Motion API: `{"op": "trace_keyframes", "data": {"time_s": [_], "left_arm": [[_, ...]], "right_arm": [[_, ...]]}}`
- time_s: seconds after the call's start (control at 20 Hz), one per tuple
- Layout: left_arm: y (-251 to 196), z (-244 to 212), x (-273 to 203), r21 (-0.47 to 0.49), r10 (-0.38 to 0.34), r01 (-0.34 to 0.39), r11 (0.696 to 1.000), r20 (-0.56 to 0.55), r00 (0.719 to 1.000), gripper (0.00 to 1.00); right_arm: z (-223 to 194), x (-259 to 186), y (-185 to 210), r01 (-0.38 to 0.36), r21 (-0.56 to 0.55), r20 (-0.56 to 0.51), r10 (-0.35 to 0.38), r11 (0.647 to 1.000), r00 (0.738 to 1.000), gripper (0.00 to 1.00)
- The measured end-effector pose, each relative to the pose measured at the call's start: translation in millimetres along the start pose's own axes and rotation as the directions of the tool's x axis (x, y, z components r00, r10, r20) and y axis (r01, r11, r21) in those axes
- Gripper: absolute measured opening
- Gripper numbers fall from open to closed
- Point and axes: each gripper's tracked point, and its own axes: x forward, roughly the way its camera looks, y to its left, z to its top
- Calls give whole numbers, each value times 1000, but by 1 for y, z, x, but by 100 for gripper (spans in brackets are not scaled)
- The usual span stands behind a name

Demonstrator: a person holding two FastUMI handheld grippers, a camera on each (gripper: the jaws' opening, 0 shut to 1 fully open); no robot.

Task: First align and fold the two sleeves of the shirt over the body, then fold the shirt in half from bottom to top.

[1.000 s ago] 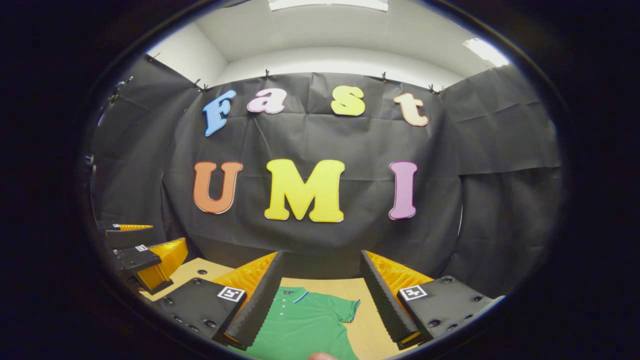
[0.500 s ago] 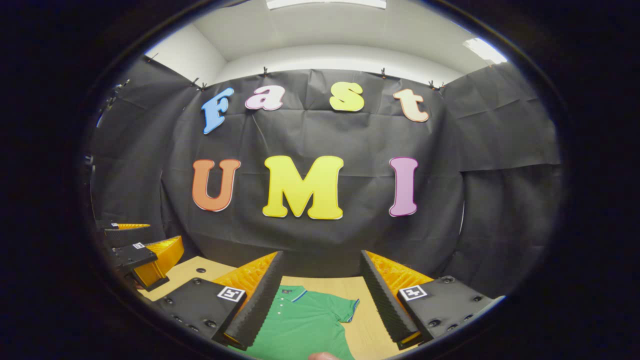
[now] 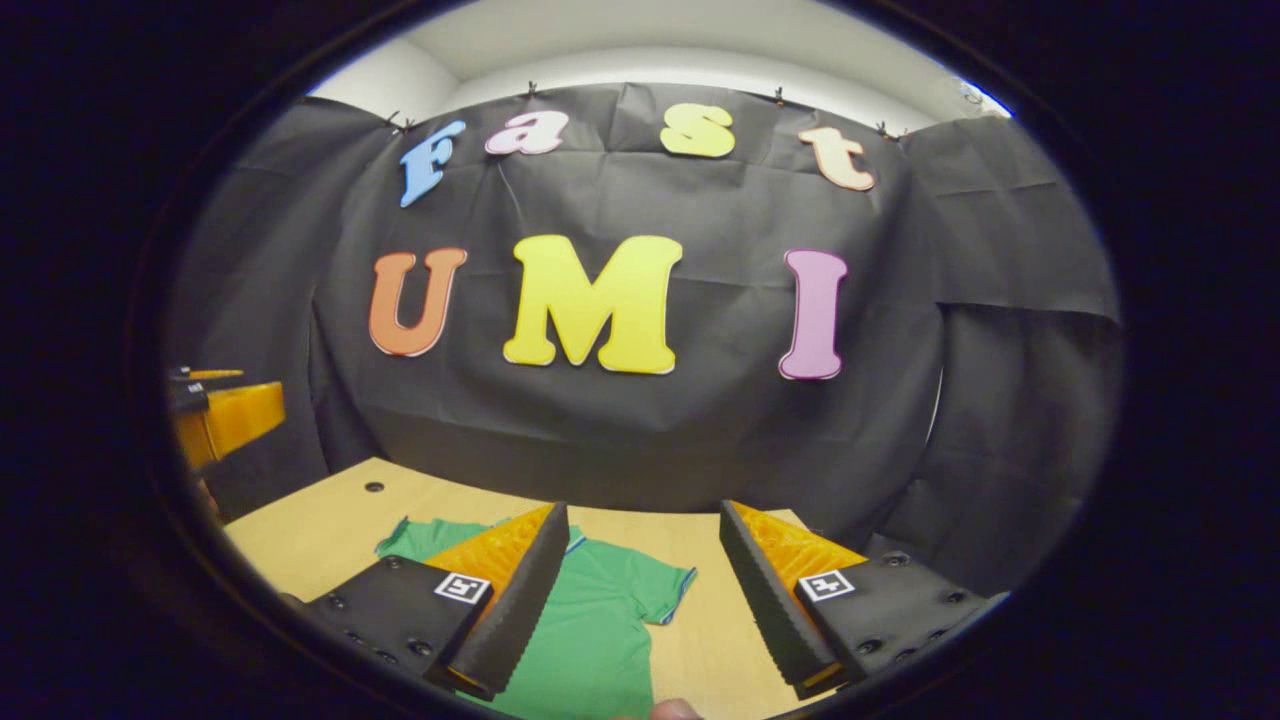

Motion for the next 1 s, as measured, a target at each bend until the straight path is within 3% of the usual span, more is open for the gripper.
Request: {"op": "trace_keyframes", "data": {"time_s": [0.35, 0.7, 1.0], "left_arm": [[-15, -1, 17, 11, 67, -67, 998, -32, 997, 99], [-21, -6, 23, 55, 119, -117, 992, -48, 992, 99], [-11, -34, 22, 107, 176, -164, 981, -119, 977, 100]], "right_arm": [[-88, 90, -37, -39, 45, -182, 47, 998, 982, 96], [-193, 183, -54, -18, 107, -386, 58, 994, 921, 95], [-256, 229, -57, 12, 163, -490, 70, 987, 869, 93]]}}
